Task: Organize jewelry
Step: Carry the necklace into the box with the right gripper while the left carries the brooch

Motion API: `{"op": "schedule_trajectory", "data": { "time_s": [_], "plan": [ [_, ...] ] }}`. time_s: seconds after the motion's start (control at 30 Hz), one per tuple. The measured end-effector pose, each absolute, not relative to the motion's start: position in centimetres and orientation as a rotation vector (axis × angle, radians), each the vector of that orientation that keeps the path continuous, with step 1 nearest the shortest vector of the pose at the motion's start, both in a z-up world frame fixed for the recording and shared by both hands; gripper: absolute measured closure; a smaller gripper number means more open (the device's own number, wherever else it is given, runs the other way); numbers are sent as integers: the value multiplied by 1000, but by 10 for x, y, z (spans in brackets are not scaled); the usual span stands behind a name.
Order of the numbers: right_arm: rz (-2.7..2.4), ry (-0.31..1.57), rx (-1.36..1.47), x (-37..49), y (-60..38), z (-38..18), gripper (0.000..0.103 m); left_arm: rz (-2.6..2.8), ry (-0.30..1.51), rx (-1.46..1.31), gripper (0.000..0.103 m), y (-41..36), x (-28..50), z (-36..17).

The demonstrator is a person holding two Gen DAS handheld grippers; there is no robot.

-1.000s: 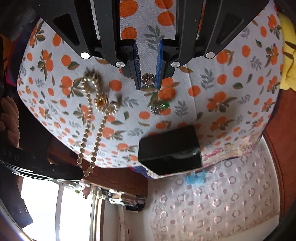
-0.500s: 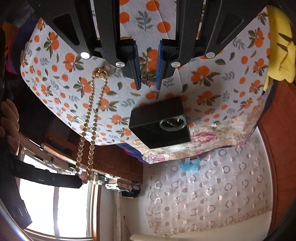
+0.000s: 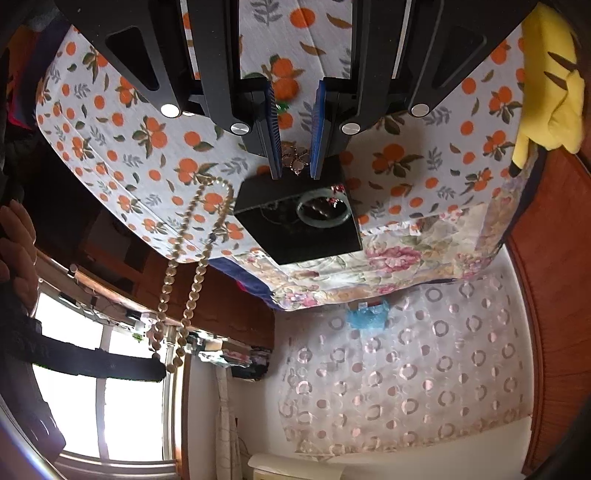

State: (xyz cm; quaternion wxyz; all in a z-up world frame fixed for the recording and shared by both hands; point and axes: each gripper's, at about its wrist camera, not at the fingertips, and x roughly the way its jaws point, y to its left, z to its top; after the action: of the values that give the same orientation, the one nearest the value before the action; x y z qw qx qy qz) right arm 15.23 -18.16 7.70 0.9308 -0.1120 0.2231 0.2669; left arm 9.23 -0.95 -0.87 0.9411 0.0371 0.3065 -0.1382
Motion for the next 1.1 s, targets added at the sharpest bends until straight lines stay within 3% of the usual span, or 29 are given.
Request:
{"op": "schedule_trajectory", "data": {
  "time_s": [0.77,1.1],
  "plan": [
    [533,419,-156,213,-154,120,95,-252,622,78,89,-7,134,1],
    [529,561,-156,247,-144,59,95,-227,654,80,89,-8,161,-8]
  ]
}}
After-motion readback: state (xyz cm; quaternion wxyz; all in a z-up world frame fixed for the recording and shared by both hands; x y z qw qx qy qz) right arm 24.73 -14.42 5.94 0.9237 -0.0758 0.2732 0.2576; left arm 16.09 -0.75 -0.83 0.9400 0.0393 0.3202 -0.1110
